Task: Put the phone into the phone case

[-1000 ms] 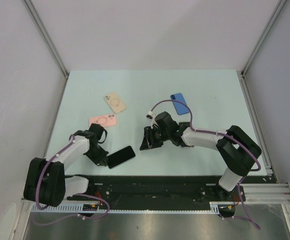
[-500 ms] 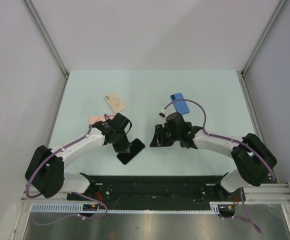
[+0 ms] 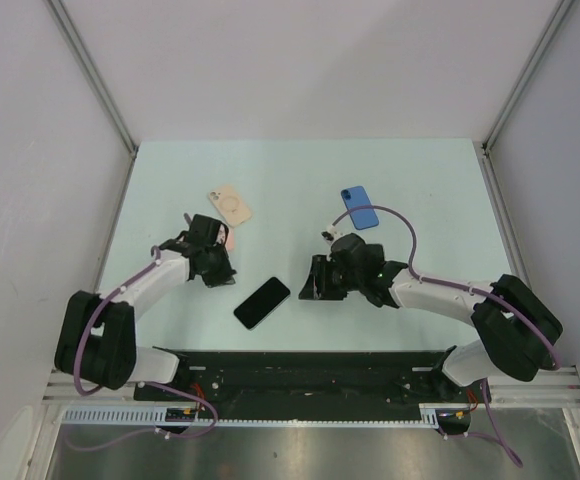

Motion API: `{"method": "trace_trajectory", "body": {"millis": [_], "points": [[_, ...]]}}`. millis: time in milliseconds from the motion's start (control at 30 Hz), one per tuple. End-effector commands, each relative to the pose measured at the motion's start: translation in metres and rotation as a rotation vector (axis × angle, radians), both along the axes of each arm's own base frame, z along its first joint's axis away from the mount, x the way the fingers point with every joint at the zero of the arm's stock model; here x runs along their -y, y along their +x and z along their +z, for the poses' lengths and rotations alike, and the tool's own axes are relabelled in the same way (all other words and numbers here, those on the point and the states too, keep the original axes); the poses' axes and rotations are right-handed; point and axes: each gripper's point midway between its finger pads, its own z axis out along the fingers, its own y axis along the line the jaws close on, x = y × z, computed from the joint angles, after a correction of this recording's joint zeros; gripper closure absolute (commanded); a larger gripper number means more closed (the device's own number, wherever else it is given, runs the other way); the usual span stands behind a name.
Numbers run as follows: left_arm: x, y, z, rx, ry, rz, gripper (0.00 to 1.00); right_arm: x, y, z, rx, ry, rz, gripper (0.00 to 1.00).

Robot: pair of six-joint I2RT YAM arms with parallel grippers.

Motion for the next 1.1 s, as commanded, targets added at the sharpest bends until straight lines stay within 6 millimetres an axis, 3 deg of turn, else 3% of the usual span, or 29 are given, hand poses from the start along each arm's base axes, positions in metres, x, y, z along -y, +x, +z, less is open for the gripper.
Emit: {"method": "trace_trajectory", "body": {"millis": [0, 267, 533, 700, 900, 1067], "points": [[-0.002, 0.006, -0.015, -0.005, 0.044, -0.082, 1.00, -0.003, 0.007, 0.010, 0.041, 0.018, -0.046, 0.54], [0.014, -0.013, -0.039, -0.066, -0.061, -0.088, 1.00, -0.012, 0.003, -0.003, -0.021, 0.036, -0.106, 0.51], [0.022, -0.048, -0.063, -0.129, -0.126, -0.118, 1.00, -0.009, -0.003, -0.030, -0.085, -0.011, -0.172, 0.43], [0.053, -0.066, -0.061, -0.139, -0.263, -0.173, 1.00, -0.012, -0.001, -0.034, -0.115, 0.021, -0.226, 0.34], [0.092, -0.090, -0.055, -0.161, -0.396, -0.233, 1.00, -0.006, 0.006, -0.041, -0.106, -0.010, -0.268, 0.33], [0.120, -0.091, -0.042, -0.138, -0.445, -0.247, 1.00, 0.001, 0.012, -0.029, -0.054, -0.015, -0.284, 0.33]]}}
